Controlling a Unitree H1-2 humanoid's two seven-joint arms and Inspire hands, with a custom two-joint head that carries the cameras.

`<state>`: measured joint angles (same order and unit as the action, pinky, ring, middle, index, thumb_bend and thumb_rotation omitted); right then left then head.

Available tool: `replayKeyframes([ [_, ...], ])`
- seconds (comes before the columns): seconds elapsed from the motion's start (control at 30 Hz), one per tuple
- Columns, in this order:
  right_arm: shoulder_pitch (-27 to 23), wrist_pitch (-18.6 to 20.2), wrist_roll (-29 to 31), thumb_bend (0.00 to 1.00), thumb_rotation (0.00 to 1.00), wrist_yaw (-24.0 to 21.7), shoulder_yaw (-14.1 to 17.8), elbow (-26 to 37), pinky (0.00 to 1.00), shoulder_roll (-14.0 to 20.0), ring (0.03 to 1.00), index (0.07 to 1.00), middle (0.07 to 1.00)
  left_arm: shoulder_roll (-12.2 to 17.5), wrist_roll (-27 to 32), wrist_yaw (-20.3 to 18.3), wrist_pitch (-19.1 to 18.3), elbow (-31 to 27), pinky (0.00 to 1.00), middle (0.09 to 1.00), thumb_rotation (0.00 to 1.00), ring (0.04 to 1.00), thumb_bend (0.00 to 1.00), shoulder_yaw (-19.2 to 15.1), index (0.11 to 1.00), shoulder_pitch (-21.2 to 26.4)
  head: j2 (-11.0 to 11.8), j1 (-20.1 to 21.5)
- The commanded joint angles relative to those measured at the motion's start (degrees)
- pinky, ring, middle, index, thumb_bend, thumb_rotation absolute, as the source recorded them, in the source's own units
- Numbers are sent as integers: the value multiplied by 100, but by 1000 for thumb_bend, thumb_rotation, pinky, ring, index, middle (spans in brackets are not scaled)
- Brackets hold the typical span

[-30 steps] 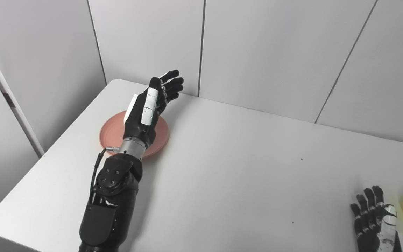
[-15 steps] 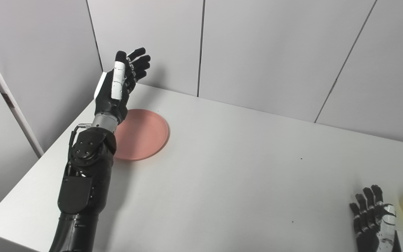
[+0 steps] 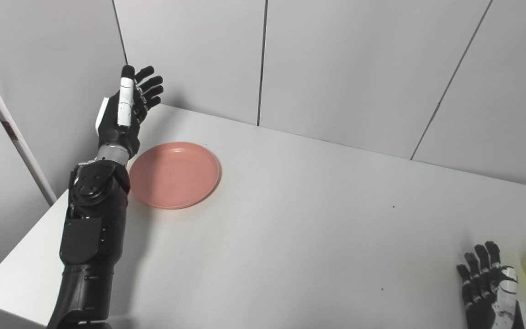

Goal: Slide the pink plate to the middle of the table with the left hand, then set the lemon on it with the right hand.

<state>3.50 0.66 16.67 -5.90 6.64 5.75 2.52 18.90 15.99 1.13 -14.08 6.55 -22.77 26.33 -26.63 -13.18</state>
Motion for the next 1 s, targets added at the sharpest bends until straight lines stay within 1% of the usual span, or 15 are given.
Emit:
replayKeyframes([
  [0.0,219,5,51,574,1000,-25,-43,-248,1000,-108,1000,1000,1000,239,46,-28,293,49,805,792,900,800,1000,-71,804,289,-5,5],
  [0.07,221,12,42,578,1000,-22,-43,-240,1000,-102,1000,1000,1000,272,58,-34,298,148,802,794,903,804,1000,-99,809,278,-7,8],
  [0.13,229,42,36,583,1000,-5,-42,-216,1000,-103,1000,1000,1000,290,71,-18,324,249,825,798,899,818,1000,-132,815,266,-8,4],
  [0.17,234,57,30,585,1000,4,-40,-203,1000,-102,1000,1000,1000,298,72,-13,350,299,853,805,898,829,1000,-144,820,259,-8,-3],
  [0.23,236,22,56,582,1000,-26,-31,-228,1000,-87,1000,1000,1000,318,45,10,431,422,868,809,902,833,995,-156,819,247,-4,-17],
  [0.4,227,45,119,590,1000,-38,-1,-261,1000,-78,1000,1000,999,317,68,108,473,650,864,803,891,841,998,-241,817,252,5,-19],
  [0.57,212,19,72,582,1000,-22,-4,-296,1000,-65,1000,1000,993,406,-86,87,652,978,867,811,892,851,1000,-167,831,193,22,-36],
  [0.67,221,11,55,578,1000,-36,-11,-295,1000,-50,1000,1000,995,378,-159,138,764,1157,902,805,898,836,1000,-133,825,158,19,-23],
  [0.8,233,54,36,570,1000,-5,-11,-250,1000,-63,999,1000,994,353,-49,34,878,1427,949,804,888,851,1000,-149,833,148,0,-17],
  [0.97,237,4,53,597,1000,-40,-12,-280,1000,-61,995,1000,994,364,-93,0,988,1758,935,808,901,859,1000,-68,819,126,-4,4],
])
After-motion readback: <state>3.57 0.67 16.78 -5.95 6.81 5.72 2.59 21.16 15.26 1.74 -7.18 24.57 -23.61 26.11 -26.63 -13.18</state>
